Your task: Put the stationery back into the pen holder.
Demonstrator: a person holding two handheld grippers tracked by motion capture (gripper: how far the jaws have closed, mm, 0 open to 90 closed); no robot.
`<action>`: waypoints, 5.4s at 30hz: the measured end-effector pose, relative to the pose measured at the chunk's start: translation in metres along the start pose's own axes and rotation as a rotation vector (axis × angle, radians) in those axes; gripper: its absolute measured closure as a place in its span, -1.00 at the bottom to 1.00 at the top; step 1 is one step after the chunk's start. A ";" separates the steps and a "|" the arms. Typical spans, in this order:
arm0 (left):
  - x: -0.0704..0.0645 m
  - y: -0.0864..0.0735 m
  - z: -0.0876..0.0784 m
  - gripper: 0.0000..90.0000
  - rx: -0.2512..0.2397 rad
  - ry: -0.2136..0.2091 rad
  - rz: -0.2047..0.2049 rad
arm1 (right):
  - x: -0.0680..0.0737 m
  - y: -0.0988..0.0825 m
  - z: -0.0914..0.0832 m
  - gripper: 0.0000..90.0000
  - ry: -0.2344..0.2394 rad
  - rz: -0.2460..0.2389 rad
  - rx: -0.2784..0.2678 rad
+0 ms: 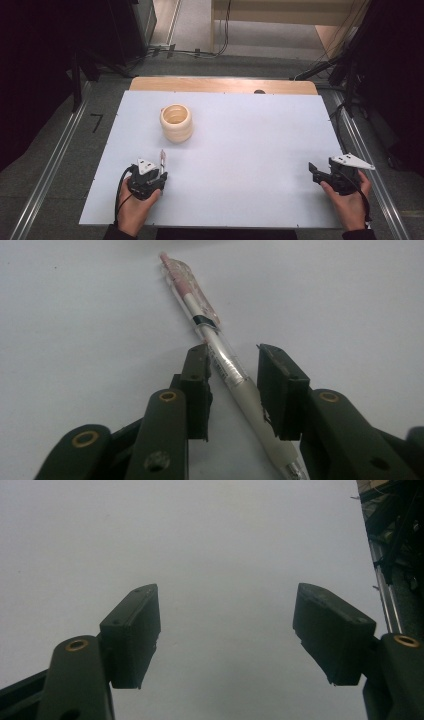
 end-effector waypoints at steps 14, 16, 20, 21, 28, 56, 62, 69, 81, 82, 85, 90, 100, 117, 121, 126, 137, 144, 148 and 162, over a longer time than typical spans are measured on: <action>0.001 0.003 0.003 0.77 0.000 -0.042 0.009 | 0.001 0.000 0.001 -0.42 0.002 -0.001 0.004; 0.001 0.003 0.004 0.79 -0.002 -0.047 0.015 | 0.000 0.000 0.001 -0.42 0.002 -0.002 0.004; 0.003 0.005 0.006 0.79 -0.004 -0.055 0.022 | 0.000 0.000 0.001 -0.42 0.002 -0.002 0.004; 0.003 0.005 0.007 0.79 -0.010 -0.060 0.018 | 0.000 0.000 0.001 -0.42 0.002 -0.002 0.004; 0.004 0.008 0.006 0.80 -0.031 -0.078 0.017 | 0.000 0.000 0.001 -0.42 0.001 -0.003 0.003; -0.002 0.024 -0.008 0.80 -0.122 -0.118 0.001 | 0.000 -0.001 0.002 -0.42 0.002 -0.006 0.006; -0.003 0.030 -0.010 0.80 -0.149 -0.120 -0.006 | 0.000 -0.001 0.002 -0.42 0.003 -0.008 0.006; -0.002 0.036 -0.009 0.80 -0.172 -0.129 -0.011 | 0.000 -0.001 0.002 -0.42 0.001 -0.007 0.008; 0.001 0.046 -0.013 0.80 -0.212 -0.129 -0.038 | -0.001 -0.001 0.002 -0.42 0.001 -0.004 0.006; 0.002 0.047 -0.013 0.80 -0.220 -0.126 -0.041 | -0.001 -0.001 0.002 -0.42 0.001 -0.006 0.006; 0.002 0.050 -0.016 0.80 -0.234 -0.126 -0.050 | -0.001 -0.001 0.002 -0.42 0.001 -0.006 0.007; 0.002 0.054 -0.018 0.80 -0.255 -0.129 -0.054 | -0.001 0.000 0.002 -0.42 0.000 -0.007 0.005; 0.004 0.064 -0.021 0.80 -0.279 -0.126 -0.067 | 0.000 0.000 0.001 -0.42 0.001 -0.010 0.005; 0.015 0.083 -0.018 0.80 -0.310 -0.114 -0.111 | 0.000 -0.001 0.004 -0.42 0.004 -0.011 0.010; 0.020 0.087 -0.016 0.80 -0.316 -0.103 -0.119 | -0.001 -0.001 0.004 -0.42 0.003 -0.008 0.015; 0.023 0.090 -0.014 0.80 -0.319 -0.099 -0.128 | -0.001 -0.002 0.004 -0.42 0.002 -0.007 0.014; 0.028 0.097 -0.008 0.80 -0.325 -0.091 -0.133 | 0.000 -0.002 0.005 -0.42 0.007 -0.007 0.023; 0.029 0.102 -0.003 0.80 -0.325 -0.082 -0.127 | 0.000 -0.003 0.006 -0.42 0.007 -0.007 0.028; 0.031 0.102 0.000 0.80 -0.318 -0.079 -0.130 | 0.000 -0.003 0.006 -0.42 0.008 -0.009 0.028; 0.035 0.110 0.006 0.79 -0.317 -0.071 -0.134 | 0.001 -0.003 0.007 -0.42 0.010 -0.010 0.032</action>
Point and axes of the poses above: each handheld gripper's, and its own axes: z roughly forward along the jaws, y roughly out of its top, x roughly to its left, the point moved 6 cm from there along z, roughly forward along the jaws, and after that the axes turned 12 degrees about -x, right-handed, at the moved point
